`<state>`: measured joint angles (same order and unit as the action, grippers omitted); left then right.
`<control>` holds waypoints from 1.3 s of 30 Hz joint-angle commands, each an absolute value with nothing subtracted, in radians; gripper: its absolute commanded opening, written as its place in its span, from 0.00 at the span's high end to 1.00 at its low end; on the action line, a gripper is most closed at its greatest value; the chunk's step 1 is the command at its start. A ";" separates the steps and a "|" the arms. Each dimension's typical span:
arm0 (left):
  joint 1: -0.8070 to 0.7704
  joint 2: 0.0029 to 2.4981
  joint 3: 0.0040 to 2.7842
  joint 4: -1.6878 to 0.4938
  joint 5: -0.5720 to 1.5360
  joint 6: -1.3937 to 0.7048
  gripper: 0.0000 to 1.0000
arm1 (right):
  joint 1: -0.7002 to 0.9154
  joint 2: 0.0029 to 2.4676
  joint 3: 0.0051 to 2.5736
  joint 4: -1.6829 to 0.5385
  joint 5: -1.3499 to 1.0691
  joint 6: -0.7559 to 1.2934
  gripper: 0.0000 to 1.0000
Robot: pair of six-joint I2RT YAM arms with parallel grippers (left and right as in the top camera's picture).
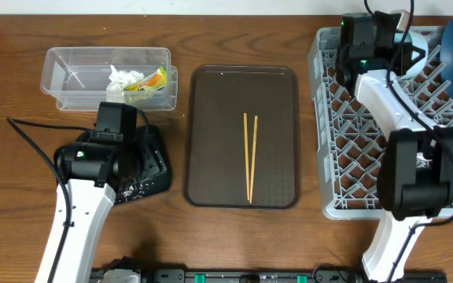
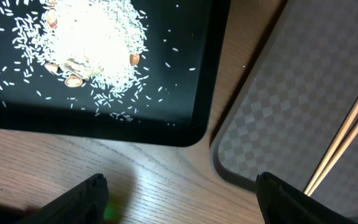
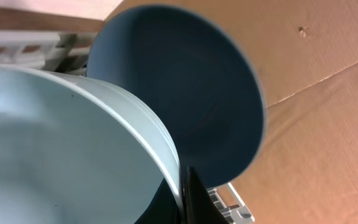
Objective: Sort waste into correct bins and load items into the dishwasher rack
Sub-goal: 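Carry light-blue bowl with right gripper and set it in the rack, then reach right gripper to the wooden chopsticks and grasp one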
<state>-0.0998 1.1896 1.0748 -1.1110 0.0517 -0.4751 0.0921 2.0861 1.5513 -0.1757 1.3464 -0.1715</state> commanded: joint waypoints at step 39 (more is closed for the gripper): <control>-0.094 1.193 1.084 -1.098 0.037 -0.484 0.21 | 0.234 2.047 1.556 -0.596 0.931 0.022 0.31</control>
